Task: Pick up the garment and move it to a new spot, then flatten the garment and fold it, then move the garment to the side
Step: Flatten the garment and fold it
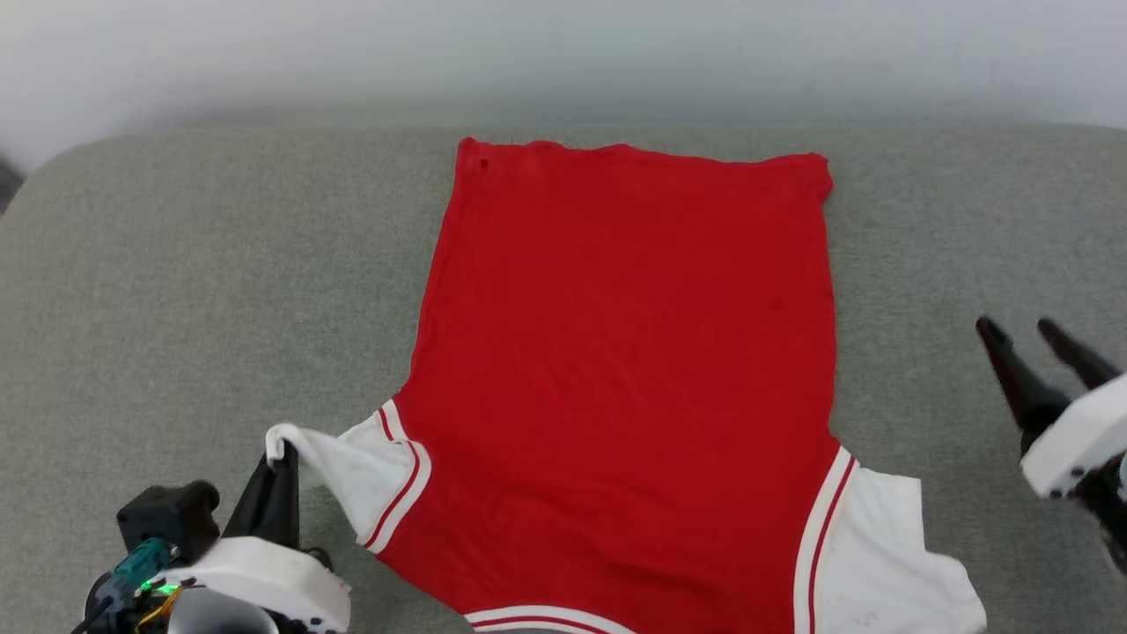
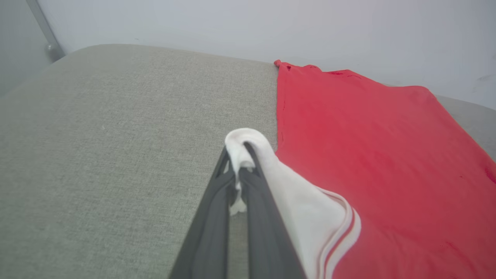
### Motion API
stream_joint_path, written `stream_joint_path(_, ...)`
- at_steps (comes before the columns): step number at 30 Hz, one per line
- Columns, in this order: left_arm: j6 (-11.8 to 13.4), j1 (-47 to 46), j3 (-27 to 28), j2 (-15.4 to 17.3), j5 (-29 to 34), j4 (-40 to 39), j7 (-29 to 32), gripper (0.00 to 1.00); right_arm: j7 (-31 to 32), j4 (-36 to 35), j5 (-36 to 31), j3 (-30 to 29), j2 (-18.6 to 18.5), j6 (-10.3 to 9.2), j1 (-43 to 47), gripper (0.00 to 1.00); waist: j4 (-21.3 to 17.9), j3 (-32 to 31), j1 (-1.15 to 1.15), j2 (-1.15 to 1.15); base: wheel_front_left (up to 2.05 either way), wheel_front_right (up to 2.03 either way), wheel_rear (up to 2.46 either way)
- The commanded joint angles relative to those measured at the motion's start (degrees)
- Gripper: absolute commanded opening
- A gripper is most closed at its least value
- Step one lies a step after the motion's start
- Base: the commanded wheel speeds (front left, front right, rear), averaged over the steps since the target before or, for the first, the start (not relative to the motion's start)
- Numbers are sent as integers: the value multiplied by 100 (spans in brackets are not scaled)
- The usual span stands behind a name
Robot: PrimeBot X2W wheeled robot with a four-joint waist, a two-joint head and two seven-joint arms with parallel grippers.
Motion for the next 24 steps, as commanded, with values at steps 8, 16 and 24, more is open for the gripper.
stream_joint_path(8, -101, -842, -346, -297, 356, -270, -130, 0, 598, 1478, 263, -144, -479, -2, -2123, 100, 590, 1047, 0, 0, 0, 0, 0)
stream_joint_path(16, -305, -1491, -616, -513, 629, -335, -309, 0, 2077, 2825, 17, -104, -710, -2, -4060, 100, 1101, 1867, 0, 0, 0, 0, 0)
stream_joint_path(24, -518, -1947, -800, -774, 724, -263, -492, 0, 2802, 3525, -592, -232, -688, -2, -5094, 100, 1577, 2425, 0, 0, 0, 0, 0)
